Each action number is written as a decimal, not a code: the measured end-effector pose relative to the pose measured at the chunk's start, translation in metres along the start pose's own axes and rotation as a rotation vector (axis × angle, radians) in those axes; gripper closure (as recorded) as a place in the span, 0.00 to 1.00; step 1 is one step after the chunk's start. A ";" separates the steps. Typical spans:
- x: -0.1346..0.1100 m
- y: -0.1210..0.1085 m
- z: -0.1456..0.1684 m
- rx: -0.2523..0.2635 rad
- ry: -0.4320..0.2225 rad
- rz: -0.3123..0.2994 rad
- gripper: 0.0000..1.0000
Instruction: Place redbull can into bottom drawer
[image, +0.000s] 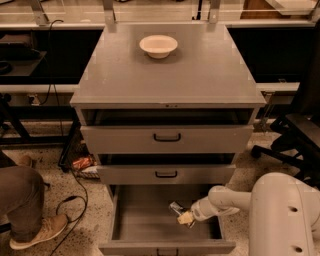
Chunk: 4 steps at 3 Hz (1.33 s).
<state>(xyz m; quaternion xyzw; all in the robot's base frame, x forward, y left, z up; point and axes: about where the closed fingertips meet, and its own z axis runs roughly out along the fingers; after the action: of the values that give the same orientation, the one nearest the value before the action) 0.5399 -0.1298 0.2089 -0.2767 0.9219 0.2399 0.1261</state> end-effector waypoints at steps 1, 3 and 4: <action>-0.004 -0.011 0.025 -0.009 0.000 0.009 0.85; -0.011 -0.021 0.052 -0.029 -0.014 0.019 0.38; -0.012 -0.022 0.055 -0.037 -0.018 0.022 0.14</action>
Offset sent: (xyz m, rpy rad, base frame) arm 0.0379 0.0144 -0.0533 0.0319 0.0012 -0.0210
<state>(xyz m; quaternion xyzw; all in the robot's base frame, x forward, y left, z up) 0.5676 -0.1122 0.1579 -0.2664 0.9192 0.2607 0.1268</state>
